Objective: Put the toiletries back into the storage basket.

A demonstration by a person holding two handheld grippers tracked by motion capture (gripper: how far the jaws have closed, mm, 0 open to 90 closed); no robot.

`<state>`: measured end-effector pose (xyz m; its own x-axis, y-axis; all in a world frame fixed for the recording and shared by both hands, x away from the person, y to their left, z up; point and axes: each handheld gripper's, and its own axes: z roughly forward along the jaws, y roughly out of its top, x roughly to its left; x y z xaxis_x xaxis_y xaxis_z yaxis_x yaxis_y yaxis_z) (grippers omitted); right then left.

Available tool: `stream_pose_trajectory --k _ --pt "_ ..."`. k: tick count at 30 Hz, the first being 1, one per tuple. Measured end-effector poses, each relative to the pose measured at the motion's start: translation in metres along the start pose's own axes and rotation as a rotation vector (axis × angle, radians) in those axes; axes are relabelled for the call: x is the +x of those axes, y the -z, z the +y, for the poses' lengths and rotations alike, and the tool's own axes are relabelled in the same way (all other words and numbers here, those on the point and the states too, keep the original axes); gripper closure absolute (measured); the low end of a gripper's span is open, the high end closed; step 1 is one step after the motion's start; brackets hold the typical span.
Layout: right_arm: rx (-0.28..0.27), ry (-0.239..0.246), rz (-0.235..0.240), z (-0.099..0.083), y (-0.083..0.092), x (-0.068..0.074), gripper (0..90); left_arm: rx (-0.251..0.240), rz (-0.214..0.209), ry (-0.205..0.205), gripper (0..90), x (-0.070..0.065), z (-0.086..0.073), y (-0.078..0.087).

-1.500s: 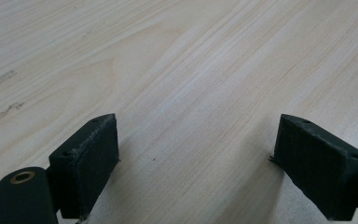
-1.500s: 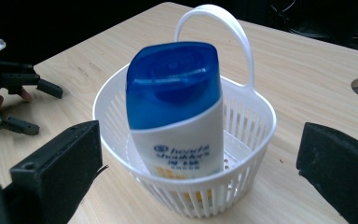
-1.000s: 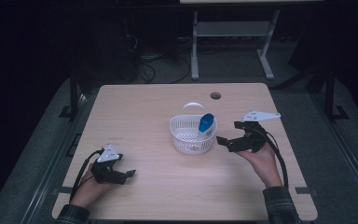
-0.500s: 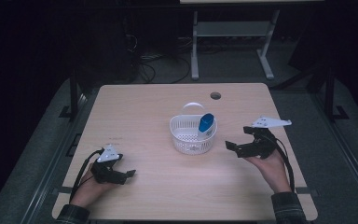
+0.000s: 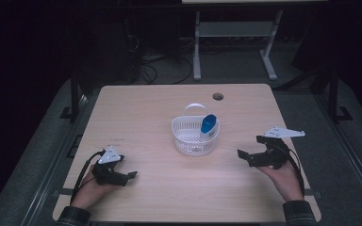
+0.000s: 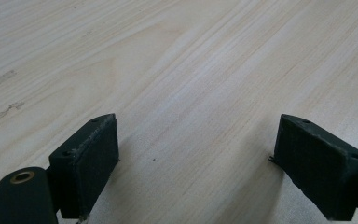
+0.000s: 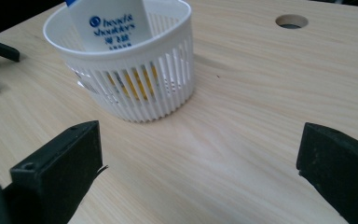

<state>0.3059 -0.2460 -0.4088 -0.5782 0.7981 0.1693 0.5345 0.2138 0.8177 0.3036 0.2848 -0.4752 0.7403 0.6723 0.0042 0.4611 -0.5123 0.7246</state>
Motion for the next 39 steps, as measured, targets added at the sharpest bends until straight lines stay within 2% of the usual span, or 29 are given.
stream_pose_trajectory --k 8,14,23,32,39 --pt "0.009 -0.027 -0.031 -0.018 0.009 -0.008 0.0 0.0 0.0 0.0 13.1 0.0 0.0 0.0" --pt "0.046 -0.043 -0.063 -0.034 0.012 -0.014 0.0 0.0 0.0 0.0 13.1 0.0 0.0 0.0" --pt "0.098 -0.043 -0.1 -0.055 0.014 -0.017 0.0 0.0 -0.001 0.002 13.1 0.0 0.0 0.0" --pt "0.165 -0.021 -0.157 -0.075 0.012 -0.019 0.0 0.002 0.0 0.001 13.1 0.0 0.0 0.0" --pt "0.196 0.006 -0.208 -0.081 0.007 -0.02 0.0 0.001 0.0 0.001 13.1 0.0 0.0 0.0"
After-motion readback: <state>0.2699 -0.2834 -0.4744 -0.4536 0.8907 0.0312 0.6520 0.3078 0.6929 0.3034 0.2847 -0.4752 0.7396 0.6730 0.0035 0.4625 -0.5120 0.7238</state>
